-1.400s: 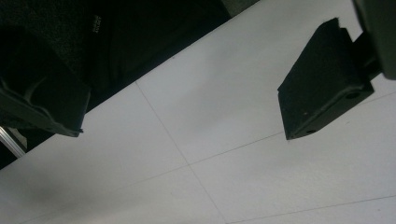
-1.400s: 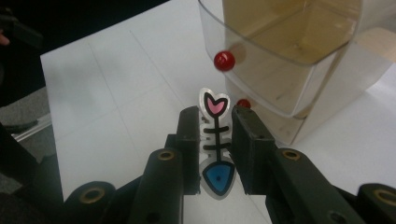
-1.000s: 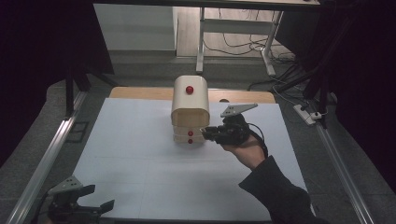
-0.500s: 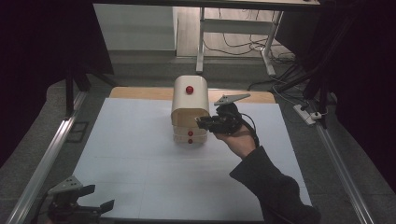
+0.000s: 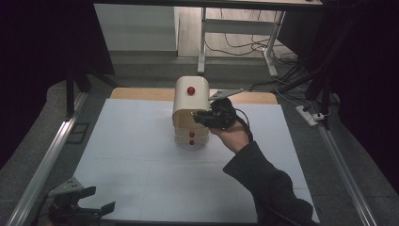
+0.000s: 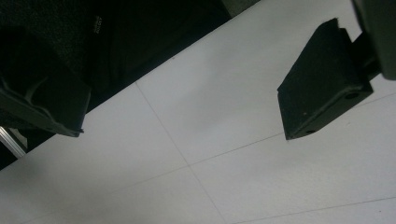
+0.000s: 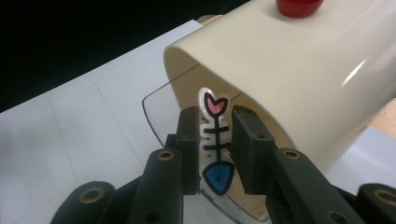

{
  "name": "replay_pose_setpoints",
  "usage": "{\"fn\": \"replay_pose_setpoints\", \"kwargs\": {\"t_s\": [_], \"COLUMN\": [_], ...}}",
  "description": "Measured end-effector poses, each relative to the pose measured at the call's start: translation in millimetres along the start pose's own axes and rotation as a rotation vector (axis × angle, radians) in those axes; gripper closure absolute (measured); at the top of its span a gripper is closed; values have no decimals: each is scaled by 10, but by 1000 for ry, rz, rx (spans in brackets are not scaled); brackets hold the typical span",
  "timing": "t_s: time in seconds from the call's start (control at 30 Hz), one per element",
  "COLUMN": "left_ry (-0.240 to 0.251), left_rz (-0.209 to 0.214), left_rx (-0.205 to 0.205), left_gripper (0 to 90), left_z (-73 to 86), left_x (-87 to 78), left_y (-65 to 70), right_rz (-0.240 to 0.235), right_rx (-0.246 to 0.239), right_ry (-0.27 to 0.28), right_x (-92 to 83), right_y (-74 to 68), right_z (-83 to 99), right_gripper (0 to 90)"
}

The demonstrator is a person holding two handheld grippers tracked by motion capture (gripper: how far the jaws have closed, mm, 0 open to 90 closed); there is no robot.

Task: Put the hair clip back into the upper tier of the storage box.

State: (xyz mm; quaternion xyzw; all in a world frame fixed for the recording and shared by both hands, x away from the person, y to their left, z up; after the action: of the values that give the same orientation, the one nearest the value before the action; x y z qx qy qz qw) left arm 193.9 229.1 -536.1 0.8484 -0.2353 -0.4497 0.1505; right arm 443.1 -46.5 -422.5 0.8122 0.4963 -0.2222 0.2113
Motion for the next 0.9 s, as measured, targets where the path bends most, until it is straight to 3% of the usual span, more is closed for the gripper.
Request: {"fn": "replay_pose_setpoints", "kwargs": {"t_s": [0.53,0.9], "left_ry": [-6,-6], "left_rz": [2,0], "left_rx": [2,3], "left_gripper": [29,29], "left_z": [5,6], "left_x": [2,4], "left_y": [1,3], "right_rz": [43,41], "right_rx": [-47,-60], "right_ry": [-33,-54], "right_x": [268,293], "right_y": [-25,-60], "right_z": [17,73], "right_gripper": [721,661]}}
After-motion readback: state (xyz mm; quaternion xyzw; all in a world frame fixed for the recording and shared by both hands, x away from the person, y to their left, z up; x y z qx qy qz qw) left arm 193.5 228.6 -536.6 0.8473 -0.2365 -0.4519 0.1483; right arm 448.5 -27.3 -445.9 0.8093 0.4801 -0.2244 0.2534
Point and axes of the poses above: each handheld gripper's, and its own axes: x roughly forward along the jaws, z roughly out of its underside, y roughly to its right, the point moved 9 cm from there along x, roughly forward along the jaws, and after that the axes turned 15 degrees about -x, right-handed, at the moved point
